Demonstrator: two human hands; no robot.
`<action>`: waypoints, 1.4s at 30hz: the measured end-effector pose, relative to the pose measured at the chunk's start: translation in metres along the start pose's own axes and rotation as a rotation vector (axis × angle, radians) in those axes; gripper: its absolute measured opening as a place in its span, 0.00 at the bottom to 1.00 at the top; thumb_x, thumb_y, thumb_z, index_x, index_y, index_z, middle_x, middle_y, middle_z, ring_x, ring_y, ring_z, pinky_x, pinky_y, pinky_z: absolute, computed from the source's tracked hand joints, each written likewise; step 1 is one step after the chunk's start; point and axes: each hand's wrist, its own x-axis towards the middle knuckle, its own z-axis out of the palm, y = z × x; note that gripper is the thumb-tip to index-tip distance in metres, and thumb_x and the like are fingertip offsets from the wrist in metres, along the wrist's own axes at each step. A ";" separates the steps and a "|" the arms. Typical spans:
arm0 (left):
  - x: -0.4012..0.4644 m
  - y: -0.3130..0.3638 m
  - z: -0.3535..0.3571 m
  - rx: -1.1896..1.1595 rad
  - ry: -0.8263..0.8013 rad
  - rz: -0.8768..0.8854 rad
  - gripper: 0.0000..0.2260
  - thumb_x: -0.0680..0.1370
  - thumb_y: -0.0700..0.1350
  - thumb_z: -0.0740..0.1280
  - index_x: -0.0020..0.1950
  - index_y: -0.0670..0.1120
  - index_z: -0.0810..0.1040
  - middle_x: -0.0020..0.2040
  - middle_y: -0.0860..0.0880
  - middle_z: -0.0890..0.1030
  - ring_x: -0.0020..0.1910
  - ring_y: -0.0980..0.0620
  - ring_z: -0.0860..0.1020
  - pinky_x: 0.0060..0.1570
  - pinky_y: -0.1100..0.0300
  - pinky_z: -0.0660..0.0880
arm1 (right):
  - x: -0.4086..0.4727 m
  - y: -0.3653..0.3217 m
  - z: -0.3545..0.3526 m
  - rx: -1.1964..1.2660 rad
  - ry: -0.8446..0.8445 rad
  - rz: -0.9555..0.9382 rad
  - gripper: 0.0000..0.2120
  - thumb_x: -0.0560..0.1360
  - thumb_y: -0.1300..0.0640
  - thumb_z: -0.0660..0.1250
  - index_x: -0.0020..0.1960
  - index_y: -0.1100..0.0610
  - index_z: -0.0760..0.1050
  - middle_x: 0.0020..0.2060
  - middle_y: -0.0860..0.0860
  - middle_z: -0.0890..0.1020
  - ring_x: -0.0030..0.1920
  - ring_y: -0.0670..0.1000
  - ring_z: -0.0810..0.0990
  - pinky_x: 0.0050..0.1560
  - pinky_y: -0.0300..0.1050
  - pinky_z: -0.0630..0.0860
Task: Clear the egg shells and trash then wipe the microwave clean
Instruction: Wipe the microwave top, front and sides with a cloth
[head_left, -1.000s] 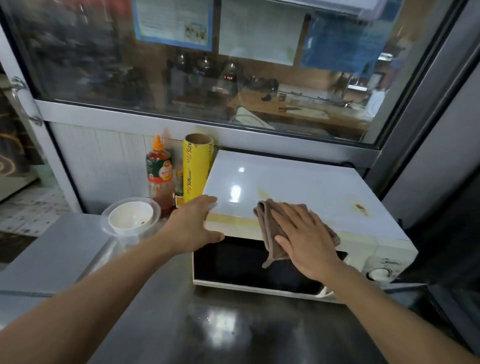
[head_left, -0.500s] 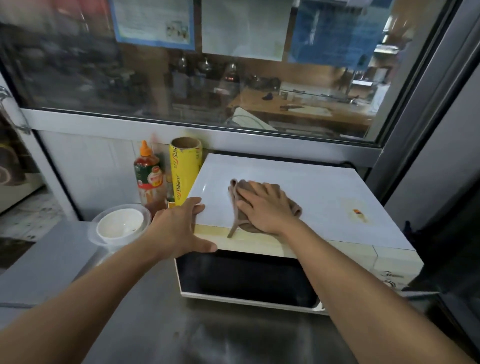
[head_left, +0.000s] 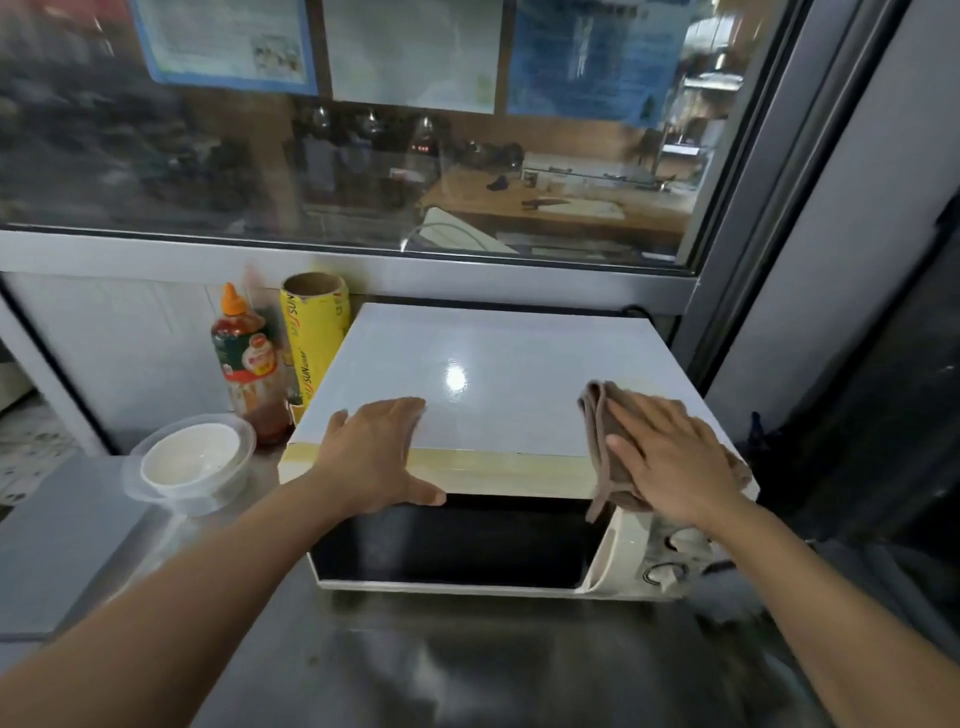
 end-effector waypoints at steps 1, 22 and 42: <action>0.000 -0.001 0.001 0.010 0.006 -0.001 0.45 0.64 0.64 0.73 0.75 0.51 0.56 0.73 0.53 0.64 0.72 0.51 0.61 0.70 0.49 0.56 | 0.000 -0.006 0.002 -0.002 0.015 0.020 0.29 0.77 0.37 0.37 0.76 0.42 0.45 0.76 0.42 0.52 0.74 0.49 0.50 0.72 0.56 0.53; -0.004 -0.006 0.006 0.086 -0.017 0.033 0.43 0.64 0.63 0.73 0.73 0.51 0.58 0.73 0.51 0.64 0.72 0.50 0.62 0.70 0.42 0.58 | -0.068 -0.008 0.013 -0.116 0.242 0.120 0.36 0.64 0.59 0.75 0.70 0.55 0.67 0.66 0.53 0.72 0.63 0.58 0.69 0.62 0.55 0.71; -0.048 0.058 -0.058 -1.492 -0.205 -0.032 0.07 0.78 0.40 0.63 0.46 0.43 0.81 0.42 0.47 0.84 0.43 0.50 0.80 0.38 0.63 0.75 | -0.092 -0.132 -0.088 0.989 0.065 -0.044 0.36 0.70 0.69 0.64 0.73 0.47 0.61 0.68 0.44 0.67 0.66 0.44 0.68 0.65 0.45 0.71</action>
